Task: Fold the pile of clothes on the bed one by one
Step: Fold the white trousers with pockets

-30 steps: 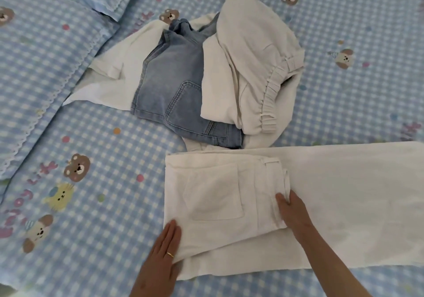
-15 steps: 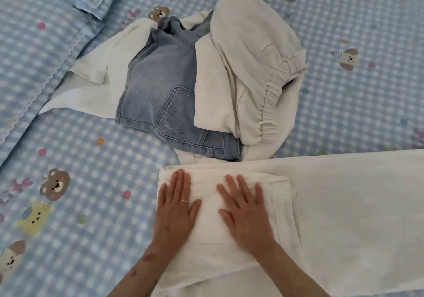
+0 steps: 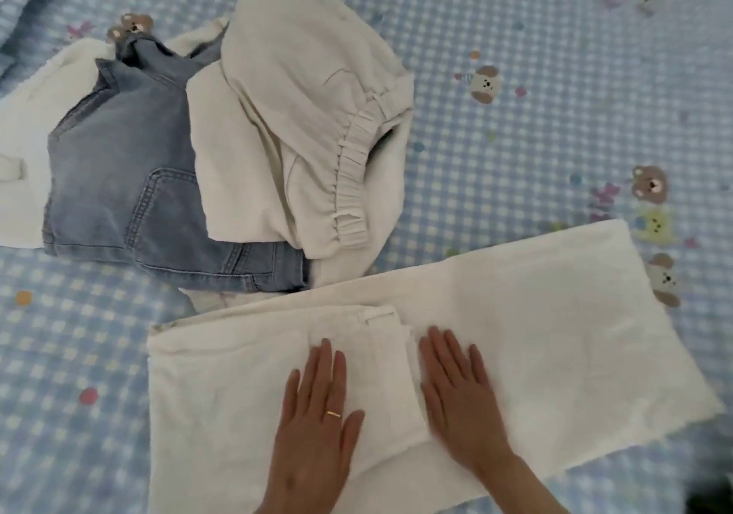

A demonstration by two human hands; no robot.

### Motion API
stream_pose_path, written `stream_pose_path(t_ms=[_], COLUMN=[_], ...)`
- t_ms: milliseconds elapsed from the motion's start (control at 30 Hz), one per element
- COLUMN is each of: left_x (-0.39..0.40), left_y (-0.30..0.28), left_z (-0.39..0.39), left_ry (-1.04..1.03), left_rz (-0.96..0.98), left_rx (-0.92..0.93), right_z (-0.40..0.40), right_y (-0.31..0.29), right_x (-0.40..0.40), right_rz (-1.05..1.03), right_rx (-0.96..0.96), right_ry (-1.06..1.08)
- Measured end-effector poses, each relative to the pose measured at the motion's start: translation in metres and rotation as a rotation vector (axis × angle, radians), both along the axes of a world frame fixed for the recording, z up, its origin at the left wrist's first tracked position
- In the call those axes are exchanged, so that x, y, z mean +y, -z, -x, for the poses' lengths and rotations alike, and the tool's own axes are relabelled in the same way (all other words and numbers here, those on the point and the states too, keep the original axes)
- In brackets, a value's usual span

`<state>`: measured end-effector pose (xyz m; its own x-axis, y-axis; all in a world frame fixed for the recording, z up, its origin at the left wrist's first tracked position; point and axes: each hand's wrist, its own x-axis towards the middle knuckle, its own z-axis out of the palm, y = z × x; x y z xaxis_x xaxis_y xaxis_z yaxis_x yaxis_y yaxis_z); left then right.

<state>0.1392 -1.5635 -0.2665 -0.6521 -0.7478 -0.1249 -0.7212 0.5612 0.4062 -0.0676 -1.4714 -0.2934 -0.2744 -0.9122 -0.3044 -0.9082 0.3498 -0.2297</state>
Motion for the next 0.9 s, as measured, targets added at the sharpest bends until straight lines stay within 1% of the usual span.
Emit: stream_pose_path(t_ms=[33, 67, 133, 200, 267, 333, 433, 500, 600, 667, 733, 800, 900], left_x=[0.005, 0.004, -0.008, -0.020, -0.030, -0.040, -0.047, -0.045, -0.042, -0.035, -0.028, -0.030, -0.044], left_y=[-0.003, -0.004, -0.002, 0.006, 0.019, 0.032, 0.046, 0.046, 0.032, 0.025, 0.020, 0.020, 0.018], left_z=[0.028, 0.051, 0.087, 0.116, 0.144, 0.178, 0.241, 0.295, 0.371, 0.414, 0.446, 0.467, 0.483], left_ry=[0.074, 0.105, 0.132, 0.199, 0.287, 0.380, 0.532, 0.532, 0.405, 0.370, 0.387, 0.355, 0.341], left_rz=[0.002, -0.009, -0.021, -0.016, 0.003, 0.003, 0.027, 0.038, -0.046, -0.105, -0.137, -0.233, -0.446], left_rx=[0.006, -0.006, -0.056, -0.127, -0.194, -0.219, -0.221, -0.193, -0.113, -0.041, -0.037, -0.077, -0.106], right_z=[0.013, 0.036, 0.088, 0.143, 0.186, 0.209, 0.218, 0.220, 0.223, 0.230, 0.240, 0.245, 0.243], right_y=[0.001, 0.004, 0.009, 0.007, 0.003, -0.001, -0.004, -0.006, -0.008, -0.010, -0.012, -0.015, -0.019], right_x=[0.010, 0.020, 0.045, 0.073, 0.093, 0.105, 0.110, 0.112, 0.122, 0.133, 0.142, 0.146, 0.150], right_rz=[-0.017, -0.021, -0.034, -0.065, -0.085, -0.088, -0.044, -0.006, 0.117, 0.111, 0.124, 0.159, 0.142], right_rx=[0.000, 0.005, 0.068, 0.132, 0.156, 0.201, 0.251, 0.235, 0.202, 0.178, 0.089, 0.006, -0.049], right_ry=[-0.055, -0.062, 0.017, 0.163, 0.327, 0.509, 0.785, 0.906, 1.013, 1.046, 1.049, 1.033, 1.014])
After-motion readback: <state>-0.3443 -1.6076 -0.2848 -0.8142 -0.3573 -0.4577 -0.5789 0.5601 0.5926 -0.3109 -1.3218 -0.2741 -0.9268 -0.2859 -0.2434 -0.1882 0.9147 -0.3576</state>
